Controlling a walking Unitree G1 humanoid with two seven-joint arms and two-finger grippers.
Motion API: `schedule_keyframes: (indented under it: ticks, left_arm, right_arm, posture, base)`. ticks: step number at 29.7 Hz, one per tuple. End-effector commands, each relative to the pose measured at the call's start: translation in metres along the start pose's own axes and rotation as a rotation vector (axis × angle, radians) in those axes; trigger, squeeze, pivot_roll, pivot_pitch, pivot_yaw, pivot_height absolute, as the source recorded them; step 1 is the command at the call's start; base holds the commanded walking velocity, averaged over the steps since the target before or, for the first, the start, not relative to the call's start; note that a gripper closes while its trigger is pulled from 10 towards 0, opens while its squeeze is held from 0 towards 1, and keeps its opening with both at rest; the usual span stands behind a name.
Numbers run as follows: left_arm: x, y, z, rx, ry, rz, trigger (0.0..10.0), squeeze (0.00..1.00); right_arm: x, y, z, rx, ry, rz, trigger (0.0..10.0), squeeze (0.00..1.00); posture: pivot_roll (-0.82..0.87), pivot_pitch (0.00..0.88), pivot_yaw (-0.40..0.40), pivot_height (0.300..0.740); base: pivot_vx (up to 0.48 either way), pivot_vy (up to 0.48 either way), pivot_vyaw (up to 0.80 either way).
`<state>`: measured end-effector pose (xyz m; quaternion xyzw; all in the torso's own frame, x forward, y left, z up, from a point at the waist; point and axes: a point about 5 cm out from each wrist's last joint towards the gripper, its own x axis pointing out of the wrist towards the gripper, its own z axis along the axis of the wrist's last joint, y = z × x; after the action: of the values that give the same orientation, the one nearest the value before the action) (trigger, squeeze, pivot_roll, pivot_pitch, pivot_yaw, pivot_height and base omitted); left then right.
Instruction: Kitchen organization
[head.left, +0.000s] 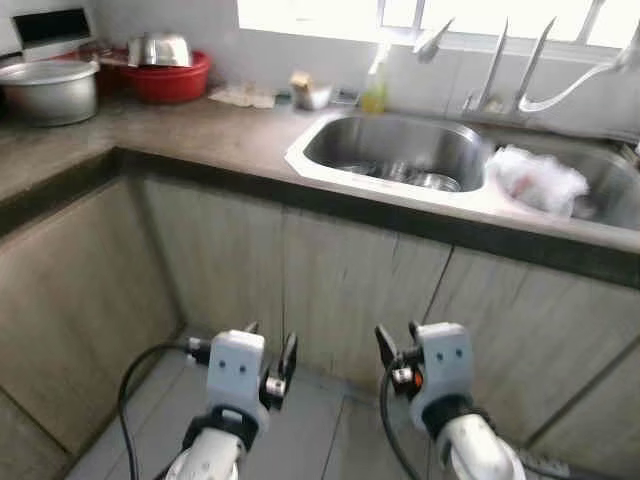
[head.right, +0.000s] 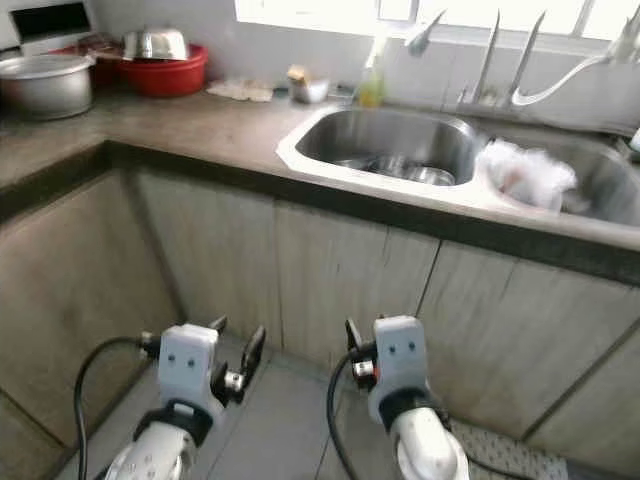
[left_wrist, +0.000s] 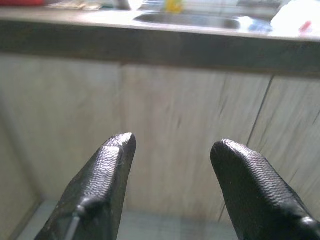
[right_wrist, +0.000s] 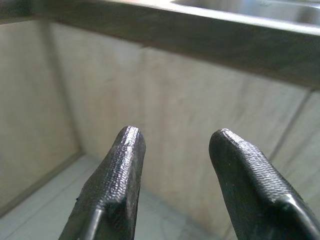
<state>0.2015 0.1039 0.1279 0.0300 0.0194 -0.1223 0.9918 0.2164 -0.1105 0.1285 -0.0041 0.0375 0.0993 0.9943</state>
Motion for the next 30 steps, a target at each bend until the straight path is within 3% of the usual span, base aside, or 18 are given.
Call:
schedule_keyframes:
  ticks: [1, 9, 30]
  left_arm:
    - [-0.0008, -0.0027, 0.0014, -0.004, 0.004, -0.002, 10.0, 0.0]
    - [-0.0008, -0.0044, -0.0001, 0.014, 0.02, -0.013, 10.0, 0.0]
    - [0.0007, -0.0111, 0.0004, -0.023, 0.041, -0.046, 10.0, 0.0]
  right_arm:
    - [-0.0018, -0.0037, -0.0003, -0.012, 0.006, -0.01, 10.0, 0.0]
    - [-0.0037, -0.0041, -0.0004, -0.011, 0.01, -0.016, 10.0, 0.0]
    - [-0.0033, -0.0076, -0.0032, -0.026, 0.03, -0.039, 10.0, 0.0]
  posture:
    - [0.16, 0.09, -0.033, 0.74]
    - [0.15, 0.096, -0.025, 0.74]
    - [0.15, 0.098, -0.031, 0.74]
  base:
    - [-0.42, 0.0, 0.0]
    - [-0.337, 0.0, 0.0]
    - [0.0, 0.0, 0.0]
